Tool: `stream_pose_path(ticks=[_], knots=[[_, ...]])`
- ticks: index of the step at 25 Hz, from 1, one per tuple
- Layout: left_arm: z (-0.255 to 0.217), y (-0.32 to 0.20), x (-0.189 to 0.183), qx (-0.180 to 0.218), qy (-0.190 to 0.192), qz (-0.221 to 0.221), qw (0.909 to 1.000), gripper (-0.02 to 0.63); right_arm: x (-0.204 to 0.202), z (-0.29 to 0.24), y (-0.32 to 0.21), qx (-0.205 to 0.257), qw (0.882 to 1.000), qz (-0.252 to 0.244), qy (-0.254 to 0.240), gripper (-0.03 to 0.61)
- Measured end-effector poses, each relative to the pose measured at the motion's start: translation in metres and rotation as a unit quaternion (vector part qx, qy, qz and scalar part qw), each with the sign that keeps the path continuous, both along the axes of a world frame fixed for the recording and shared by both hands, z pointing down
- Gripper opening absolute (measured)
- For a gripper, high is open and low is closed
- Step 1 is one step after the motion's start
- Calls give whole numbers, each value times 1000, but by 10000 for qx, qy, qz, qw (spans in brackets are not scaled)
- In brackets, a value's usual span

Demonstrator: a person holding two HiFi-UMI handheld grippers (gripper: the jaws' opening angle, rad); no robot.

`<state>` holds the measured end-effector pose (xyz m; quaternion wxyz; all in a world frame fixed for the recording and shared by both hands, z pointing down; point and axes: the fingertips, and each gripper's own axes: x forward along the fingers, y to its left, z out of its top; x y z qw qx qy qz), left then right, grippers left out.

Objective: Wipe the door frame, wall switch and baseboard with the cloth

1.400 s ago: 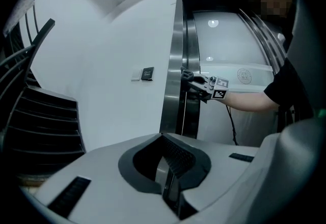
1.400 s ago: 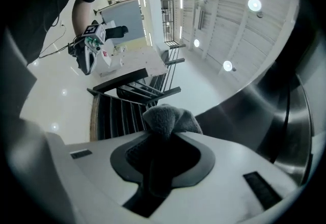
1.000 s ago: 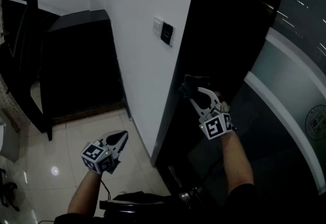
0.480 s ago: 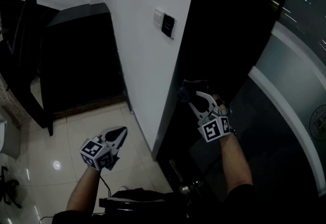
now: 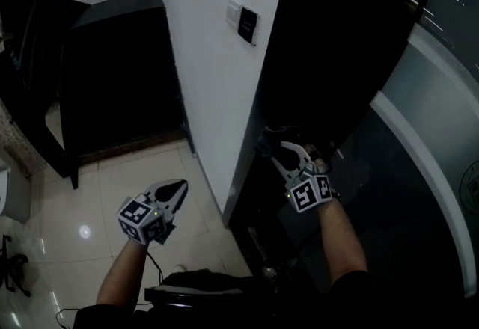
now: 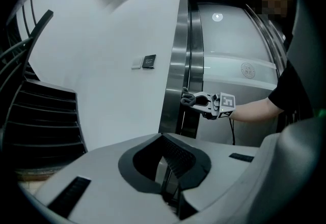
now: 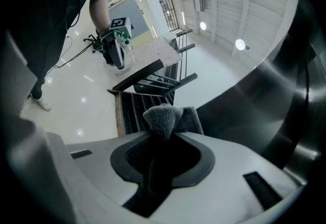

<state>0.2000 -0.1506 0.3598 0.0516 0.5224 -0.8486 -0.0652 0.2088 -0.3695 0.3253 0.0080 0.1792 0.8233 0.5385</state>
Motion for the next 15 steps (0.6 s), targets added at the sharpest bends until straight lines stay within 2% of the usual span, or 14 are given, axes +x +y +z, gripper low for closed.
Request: stream_pose_path(ticks=[4, 15], knots=[[5, 0, -1, -80, 43, -77, 9999, 2, 1, 16, 0, -10, 9999, -68, 115, 84], [16, -8, -5, -192, 93, -138, 9997, 2, 0, 82, 0, 32, 9965, -197, 818, 84]])
